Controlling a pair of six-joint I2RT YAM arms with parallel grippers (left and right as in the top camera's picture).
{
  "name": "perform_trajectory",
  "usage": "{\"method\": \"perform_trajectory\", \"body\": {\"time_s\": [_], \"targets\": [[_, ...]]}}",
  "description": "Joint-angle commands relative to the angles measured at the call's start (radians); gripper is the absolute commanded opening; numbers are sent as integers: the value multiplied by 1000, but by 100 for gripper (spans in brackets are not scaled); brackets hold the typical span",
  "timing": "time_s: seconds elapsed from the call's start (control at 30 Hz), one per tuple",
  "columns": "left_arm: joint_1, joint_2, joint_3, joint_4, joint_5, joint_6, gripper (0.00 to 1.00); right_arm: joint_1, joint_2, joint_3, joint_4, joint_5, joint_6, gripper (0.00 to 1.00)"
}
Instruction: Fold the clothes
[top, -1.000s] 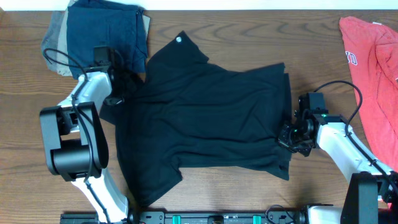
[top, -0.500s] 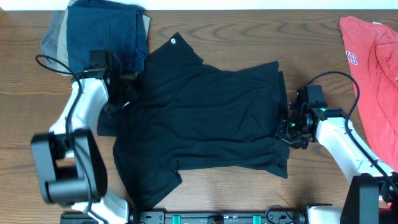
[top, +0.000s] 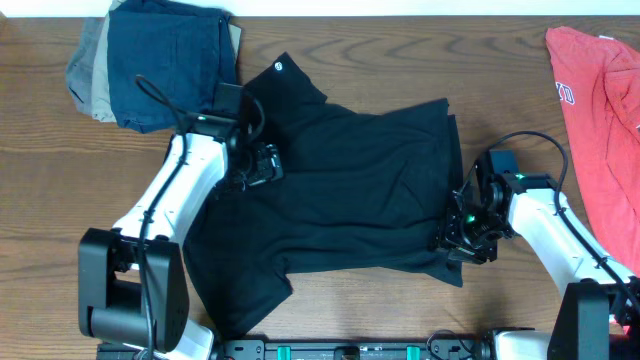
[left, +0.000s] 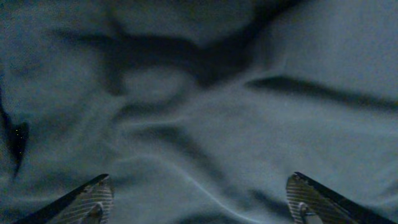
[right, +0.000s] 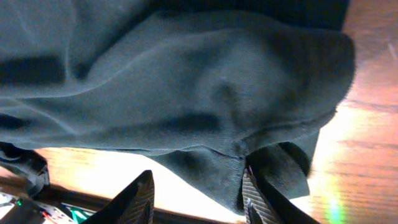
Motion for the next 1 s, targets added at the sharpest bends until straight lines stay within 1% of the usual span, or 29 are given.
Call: {"method": "perform_trajectory", "body": {"time_s": [0.0, 0.17, 0.27, 0.37, 0.43, 0.6, 0.67, 0.77, 0.97], "targets": [[-17, 1, -13, -7, -40, 5, 92, 35, -6, -24, 6, 4, 4, 44], [-18, 1, -13, -24, -40, 5, 92, 63, -6, -55, 50, 89, 102, 43], [-18, 1, -13, -33, -40, 5, 92, 63, -6, -75, 87, 134, 143, 44], [-18, 1, -13, -38, -40, 5, 92, 62, -6, -80, 96, 225, 201, 44], [-18, 1, -13, -40, -40, 5, 93, 61, -6, -80, 109, 244, 217, 44], [-18, 1, -13, -40, -40, 5, 93, 61, -6, -80, 129, 184, 210, 35], [-18, 1, -13, -40, -40, 5, 93, 61, -6, -81, 127, 156, 188, 35], [-18, 1, -13, -39, -41, 5, 93, 74, -6, -83, 126, 112, 168, 36], [-18, 1, -13, -40, -40, 6, 93, 111, -6, -83, 127, 103, 169, 41]]}}
